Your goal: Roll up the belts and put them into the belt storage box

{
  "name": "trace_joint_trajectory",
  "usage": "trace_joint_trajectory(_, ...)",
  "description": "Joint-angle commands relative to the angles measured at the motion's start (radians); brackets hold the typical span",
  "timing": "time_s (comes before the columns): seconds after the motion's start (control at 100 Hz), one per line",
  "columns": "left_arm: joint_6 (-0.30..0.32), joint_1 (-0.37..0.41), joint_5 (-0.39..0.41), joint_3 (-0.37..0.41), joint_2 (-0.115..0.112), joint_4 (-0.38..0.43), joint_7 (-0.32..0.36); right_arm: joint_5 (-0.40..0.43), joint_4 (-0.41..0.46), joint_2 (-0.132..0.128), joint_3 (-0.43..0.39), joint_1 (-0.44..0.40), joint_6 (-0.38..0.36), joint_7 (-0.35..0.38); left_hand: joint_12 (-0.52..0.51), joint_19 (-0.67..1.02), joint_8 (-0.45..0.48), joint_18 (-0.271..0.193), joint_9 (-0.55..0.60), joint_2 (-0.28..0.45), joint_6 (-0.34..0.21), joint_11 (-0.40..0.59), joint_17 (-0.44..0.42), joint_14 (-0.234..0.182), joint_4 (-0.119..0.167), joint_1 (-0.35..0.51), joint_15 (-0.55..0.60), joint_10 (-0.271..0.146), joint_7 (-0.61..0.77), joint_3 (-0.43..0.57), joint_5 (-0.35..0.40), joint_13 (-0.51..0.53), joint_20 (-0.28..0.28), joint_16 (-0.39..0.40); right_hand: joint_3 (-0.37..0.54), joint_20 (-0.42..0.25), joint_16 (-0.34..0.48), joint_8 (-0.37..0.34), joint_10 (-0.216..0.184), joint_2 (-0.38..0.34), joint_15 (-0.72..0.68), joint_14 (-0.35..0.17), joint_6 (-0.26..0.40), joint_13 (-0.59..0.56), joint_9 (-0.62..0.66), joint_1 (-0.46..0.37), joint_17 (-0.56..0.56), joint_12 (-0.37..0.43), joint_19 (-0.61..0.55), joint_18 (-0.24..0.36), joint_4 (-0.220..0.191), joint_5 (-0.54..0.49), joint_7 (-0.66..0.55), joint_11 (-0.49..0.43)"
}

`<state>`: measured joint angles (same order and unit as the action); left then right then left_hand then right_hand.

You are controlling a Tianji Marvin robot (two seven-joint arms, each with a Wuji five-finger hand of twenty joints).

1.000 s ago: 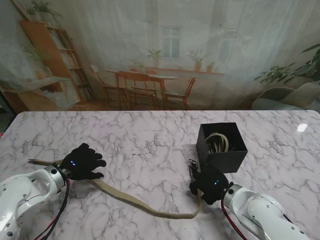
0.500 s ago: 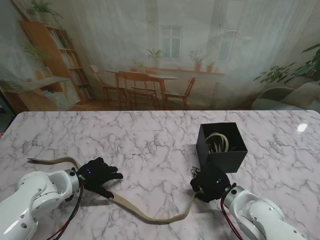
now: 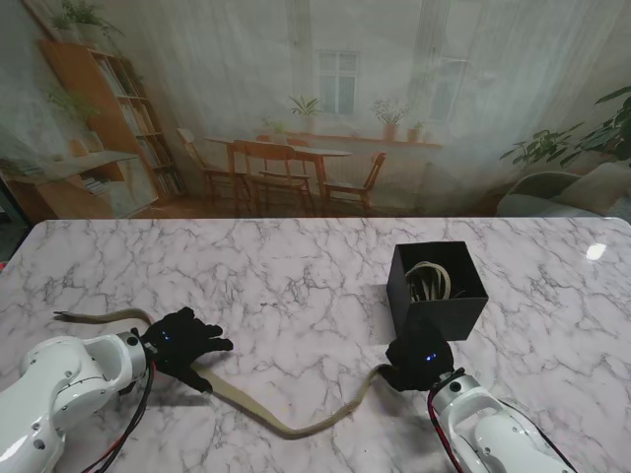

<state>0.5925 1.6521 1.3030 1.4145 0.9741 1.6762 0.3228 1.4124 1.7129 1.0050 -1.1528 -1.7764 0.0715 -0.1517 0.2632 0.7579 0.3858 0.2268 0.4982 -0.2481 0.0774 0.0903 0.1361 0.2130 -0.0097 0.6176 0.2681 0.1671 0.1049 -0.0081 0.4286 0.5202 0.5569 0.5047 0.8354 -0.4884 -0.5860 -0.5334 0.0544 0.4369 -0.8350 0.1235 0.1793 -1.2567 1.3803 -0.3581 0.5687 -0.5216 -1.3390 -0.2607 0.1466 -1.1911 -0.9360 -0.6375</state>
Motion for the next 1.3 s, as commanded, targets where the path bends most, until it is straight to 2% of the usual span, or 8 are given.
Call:
trace_joint_trajectory(0.0, -0.004, 0.009, 0.009, 0.015, -0.005, 0.016, 0.021, 0.027, 0.007, 0.013, 0.021, -0.008, 0.03, 0.033, 0.003, -0.008, -0.004, 0.03, 0.03, 0.033, -0.004, 0.016, -0.007, 0.008, -0.012, -0.011, -0.022, 0.003, 0.022, 0.0, 0.038, 0.002, 0.021, -0.007, -0.046, 0.012, 0.02, -0.018, 0.03, -0.069, 0.016, 0.024, -0.042, -0.008, 0.015, 0.048, -0.014, 0.01, -0.02, -0.033, -0.03, -0.018, 0.05, 0.037)
trace_joint_trajectory(0.09, -0.011, 0.015, 0.008, 0.026, -0.004, 0.02, 0.02, 0.036, 0.068, 0.015, 0.031, -0.027, 0.067, 0.203, 0.008, -0.009, 0.008, 0.032, 0.048, 0.086, -0.007, 0.022, -0.007, 0.01, -0.013, -0.004, -0.022, 0.002, 0.045, 0.002, 0.076, 0.003, 0.024, -0.006, -0.202, 0.014, 0.022, -0.022, 0.03, -0.173, 0.087, 0.013, -0.064, 0.071, -0.08, 0.071, -0.06, 0.003, 0.004, -0.02, -0.039, 0.151, 0.201, 0.098)
trace_joint_trajectory(0.23, -0.02, 0.01, -0.002, 0.014, -0.004, 0.011, 0.028, 0.028, 0.092, 0.013, 0.048, -0.017, 0.058, 0.316, 0.017, -0.009, 0.036, 0.03, 0.064, 0.134, -0.015, 0.023, -0.006, 0.008, -0.018, -0.001, -0.02, -0.003, 0.075, -0.015, 0.105, 0.005, 0.031, -0.003, -0.296, 0.01, 0.026, 0.026, 0.018, -0.198, 0.106, 0.004, -0.098, 0.109, -0.125, 0.056, -0.075, 0.005, 0.016, -0.011, -0.053, 0.338, 0.349, 0.107)
trace_joint_trajectory(0.41, -0.029, 0.005, 0.003, 0.003, -0.005, 0.003, 0.025, 0.024, 0.098, 0.015, 0.022, -0.033, 0.047, 0.277, 0.019, -0.011, 0.04, 0.029, 0.062, 0.14, -0.013, 0.021, -0.006, 0.006, -0.017, 0.003, -0.021, -0.004, 0.069, -0.016, 0.1, 0.006, 0.031, -0.003, -0.304, 0.008, 0.025, 0.058, 0.018, -0.152, 0.117, 0.002, -0.088, 0.154, -0.179, 0.044, -0.09, 0.001, 0.023, -0.009, -0.06, 0.471, 0.409, 0.103)
trace_joint_trajectory(0.79, -0.04, 0.011, 0.03, 0.028, -0.001, 0.001, -0.035, 0.081, 0.14, 0.021, -0.091, -0.123, 0.019, 0.087, 0.026, -0.005, 0.057, 0.032, 0.089, 0.201, -0.013, 0.032, 0.001, 0.002, -0.014, 0.058, -0.014, -0.011, 0.084, -0.006, 0.133, 0.021, 0.033, 0.001, -0.199, -0.003, 0.008, 0.103, 0.016, -0.076, 0.085, -0.002, 0.014, 0.173, -0.203, 0.015, -0.091, -0.012, 0.027, -0.014, -0.054, 0.5, 0.375, 0.067)
trace_joint_trajectory(1.03, -0.087, 0.017, 0.036, 0.058, 0.007, -0.002, -0.118, 0.209, 0.204, 0.016, -0.169, -0.178, -0.03, 0.229, 0.032, -0.011, 0.069, 0.045, 0.118, 0.223, -0.01, 0.044, -0.003, 0.004, -0.013, 0.099, -0.011, -0.017, 0.1, -0.015, 0.159, 0.032, 0.026, 0.002, -0.056, -0.023, 0.032, 0.277, 0.043, -0.036, 0.229, -0.03, 0.187, 0.406, -0.509, -0.152, -0.214, 0.015, 0.138, 0.005, -0.049, 0.837, 0.464, 0.165)
trace_joint_trajectory(1.15, -0.089, 0.016, 0.037, 0.074, 0.01, 0.008, -0.145, 0.242, 0.192, 0.01, -0.167, -0.166, -0.058, 0.26, 0.033, -0.014, 0.071, 0.046, 0.118, 0.226, -0.009, 0.044, -0.003, 0.003, -0.012, 0.109, -0.01, -0.019, 0.101, -0.016, 0.16, 0.034, 0.023, 0.003, 0.019, -0.022, 0.049, 0.295, 0.073, 0.021, 0.256, -0.041, 0.217, 0.51, -0.69, -0.159, -0.253, 0.039, 0.175, 0.005, -0.044, 0.848, 0.423, 0.183)
trace_joint_trajectory(1.29, -0.091, 0.015, 0.032, 0.079, 0.014, 0.015, -0.17, 0.219, 0.155, 0.004, -0.143, -0.134, -0.077, 0.249, 0.033, -0.015, 0.073, 0.049, 0.116, 0.226, -0.012, 0.042, -0.004, 0.003, -0.011, 0.115, -0.011, -0.018, 0.103, -0.018, 0.164, 0.035, 0.021, 0.003, -0.002, -0.029, 0.073, 0.23, 0.11, 0.083, 0.277, -0.029, 0.201, 0.579, -0.808, -0.028, -0.284, 0.089, 0.194, -0.007, -0.036, 0.733, 0.347, 0.188)
